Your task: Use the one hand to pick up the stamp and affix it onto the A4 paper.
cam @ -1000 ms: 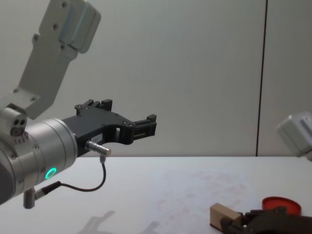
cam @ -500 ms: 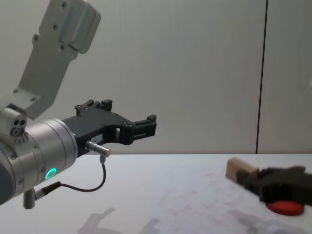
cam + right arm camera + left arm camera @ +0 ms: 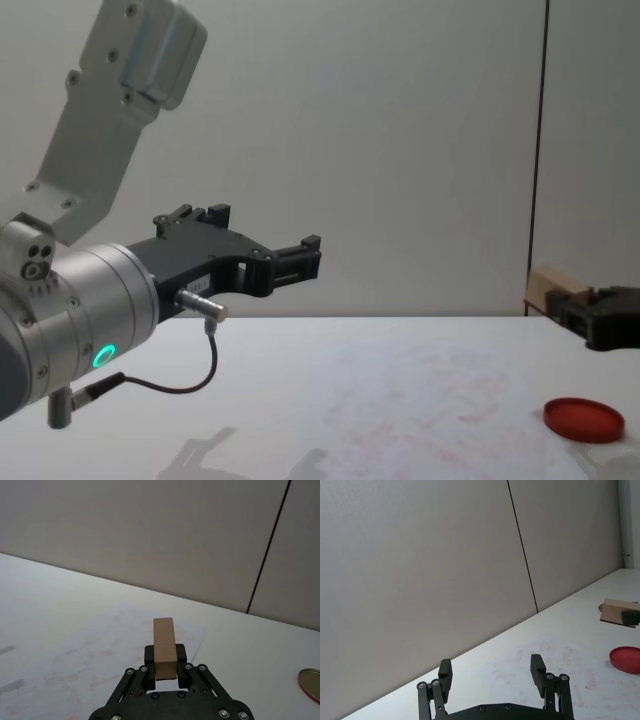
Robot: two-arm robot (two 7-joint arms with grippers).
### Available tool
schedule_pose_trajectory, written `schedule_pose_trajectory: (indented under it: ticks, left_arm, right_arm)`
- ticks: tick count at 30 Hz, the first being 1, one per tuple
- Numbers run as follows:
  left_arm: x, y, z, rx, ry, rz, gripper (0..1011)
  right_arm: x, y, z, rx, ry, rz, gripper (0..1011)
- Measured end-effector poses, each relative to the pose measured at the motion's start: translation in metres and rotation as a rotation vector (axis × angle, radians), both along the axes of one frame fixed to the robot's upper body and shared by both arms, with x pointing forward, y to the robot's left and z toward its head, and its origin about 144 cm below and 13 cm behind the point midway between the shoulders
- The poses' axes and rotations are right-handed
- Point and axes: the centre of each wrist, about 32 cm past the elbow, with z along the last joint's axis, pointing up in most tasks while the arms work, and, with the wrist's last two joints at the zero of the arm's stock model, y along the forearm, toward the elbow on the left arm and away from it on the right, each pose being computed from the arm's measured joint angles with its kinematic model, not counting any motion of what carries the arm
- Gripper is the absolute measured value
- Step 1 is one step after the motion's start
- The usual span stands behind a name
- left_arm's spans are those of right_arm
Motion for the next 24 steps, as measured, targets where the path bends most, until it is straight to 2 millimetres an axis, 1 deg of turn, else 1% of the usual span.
schedule_pose_trajectory:
  ticks: [9,24]
  left_arm:
    - [0.000,0.000,0.000,0.000,0.000,0.000,993]
    - [0.000,0.000,0.000,0.000,0.000,0.000,993]
  right_arm:
    - [0.009,-0.015,-0.003,-0.051,0.022,-0.058,218]
    - [0.016,-0.027,-0.017,-0.091,0.090,-0.075,218]
